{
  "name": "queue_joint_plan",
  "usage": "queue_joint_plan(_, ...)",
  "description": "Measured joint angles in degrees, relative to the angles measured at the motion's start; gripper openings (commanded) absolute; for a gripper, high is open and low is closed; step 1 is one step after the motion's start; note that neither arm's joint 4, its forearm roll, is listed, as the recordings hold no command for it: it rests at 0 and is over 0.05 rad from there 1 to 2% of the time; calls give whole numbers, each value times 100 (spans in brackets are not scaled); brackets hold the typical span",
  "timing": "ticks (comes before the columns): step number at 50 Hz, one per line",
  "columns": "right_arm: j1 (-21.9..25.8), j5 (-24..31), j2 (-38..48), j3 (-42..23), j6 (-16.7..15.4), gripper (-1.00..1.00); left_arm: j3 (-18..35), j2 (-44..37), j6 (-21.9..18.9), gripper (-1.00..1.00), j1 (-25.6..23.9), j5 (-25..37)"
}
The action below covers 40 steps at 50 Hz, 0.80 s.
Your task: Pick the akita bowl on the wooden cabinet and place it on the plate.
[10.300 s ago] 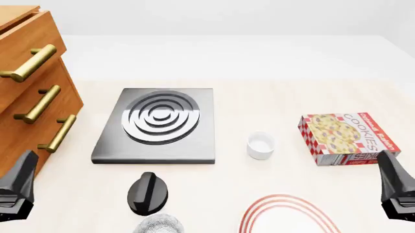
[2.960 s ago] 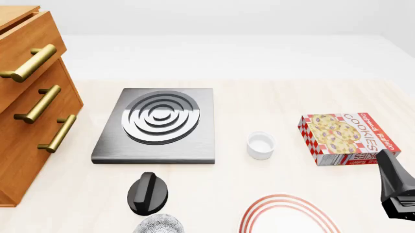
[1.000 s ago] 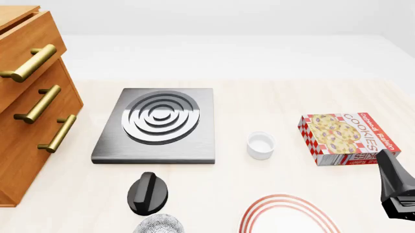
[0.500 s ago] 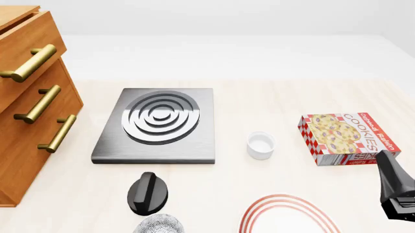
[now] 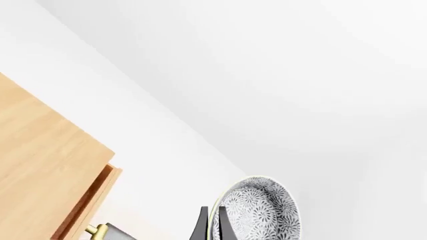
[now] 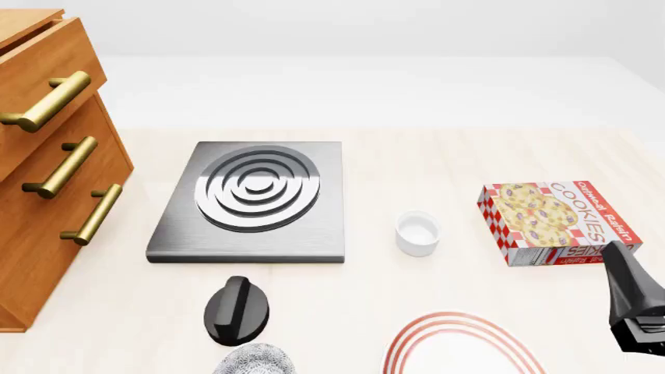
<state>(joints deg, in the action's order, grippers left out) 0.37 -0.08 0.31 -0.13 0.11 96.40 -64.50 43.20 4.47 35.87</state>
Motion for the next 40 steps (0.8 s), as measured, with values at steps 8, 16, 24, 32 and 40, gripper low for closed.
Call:
queue_joint_plan(8, 1, -6, 15, -10, 0, 100, 25, -72, -7, -100, -172, -42)
queue_joint_plan(16, 2, -5, 22, -18, 0, 100, 70, -151, -19, -100, -346, -57)
queue_joint_plan(24, 2, -4, 24, -23, 1, 100, 100, -236, -30, -100, -520, -84)
queue_joint_plan(32, 2, -1, 23, -24, 1, 100, 119, -322, -36, -100, -691, -118)
queue_joint_plan(40, 3, 1, 21, -25, 1, 100, 83, -397, -26, -100, -859, -180)
